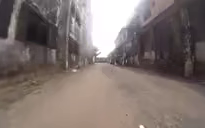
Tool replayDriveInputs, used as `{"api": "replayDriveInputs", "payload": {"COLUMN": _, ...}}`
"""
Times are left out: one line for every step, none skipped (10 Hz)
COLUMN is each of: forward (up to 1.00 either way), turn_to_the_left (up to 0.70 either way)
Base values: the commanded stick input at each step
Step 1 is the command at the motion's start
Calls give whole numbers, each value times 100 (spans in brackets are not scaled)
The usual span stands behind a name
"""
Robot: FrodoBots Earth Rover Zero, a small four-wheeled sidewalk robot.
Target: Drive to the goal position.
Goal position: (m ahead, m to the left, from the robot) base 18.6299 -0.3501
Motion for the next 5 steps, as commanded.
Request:
{"api": "replayDriveInputs", "payload": {"forward": 100, "turn_to_the_left": 0}}
{"api": "replayDriveInputs", "payload": {"forward": 100, "turn_to_the_left": 0}}
{"api": "replayDriveInputs", "payload": {"forward": 100, "turn_to_the_left": 0}}
{"api": "replayDriveInputs", "payload": {"forward": 100, "turn_to_the_left": 0}}
{"api": "replayDriveInputs", "payload": {"forward": 100, "turn_to_the_left": 0}}
